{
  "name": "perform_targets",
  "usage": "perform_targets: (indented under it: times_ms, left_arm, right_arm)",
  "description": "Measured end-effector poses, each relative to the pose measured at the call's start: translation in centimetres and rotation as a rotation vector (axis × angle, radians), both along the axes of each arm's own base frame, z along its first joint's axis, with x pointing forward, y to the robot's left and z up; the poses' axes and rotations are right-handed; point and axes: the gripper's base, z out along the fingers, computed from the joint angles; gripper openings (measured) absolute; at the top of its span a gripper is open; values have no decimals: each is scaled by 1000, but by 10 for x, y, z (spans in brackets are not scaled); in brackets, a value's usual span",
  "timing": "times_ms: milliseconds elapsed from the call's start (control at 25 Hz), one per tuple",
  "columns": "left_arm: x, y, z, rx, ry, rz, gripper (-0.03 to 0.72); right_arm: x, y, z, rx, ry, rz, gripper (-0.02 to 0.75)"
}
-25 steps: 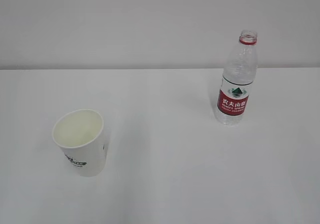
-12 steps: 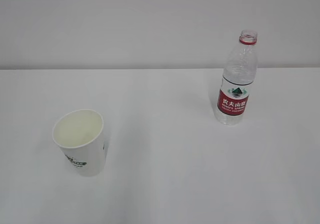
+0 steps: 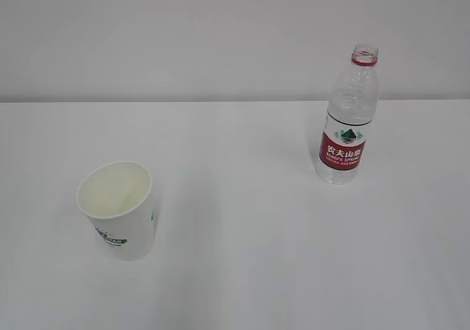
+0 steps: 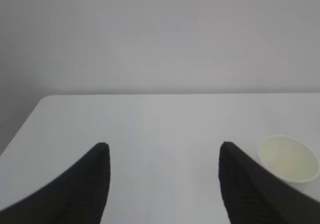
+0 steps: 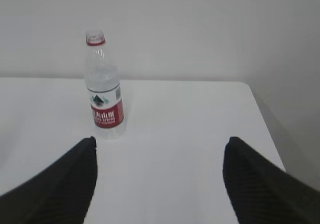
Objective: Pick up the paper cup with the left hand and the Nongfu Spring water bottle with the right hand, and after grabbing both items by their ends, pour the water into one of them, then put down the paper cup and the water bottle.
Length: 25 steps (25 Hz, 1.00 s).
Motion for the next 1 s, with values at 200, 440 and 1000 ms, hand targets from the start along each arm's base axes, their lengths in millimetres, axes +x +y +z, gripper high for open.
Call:
perform_targets:
  times_ms: [200, 440, 1000]
  left_arm:
    - [9, 0, 7, 2, -36, 0, 494]
    - [39, 1, 16, 2, -29, 0, 494]
    - [99, 1, 30, 3, -126, 0, 493]
  right_arm:
    - [2, 0, 10, 2, -111, 3, 590]
    - [23, 1, 16, -1, -81, 5, 590]
    - [95, 5, 36, -24, -158, 19, 589]
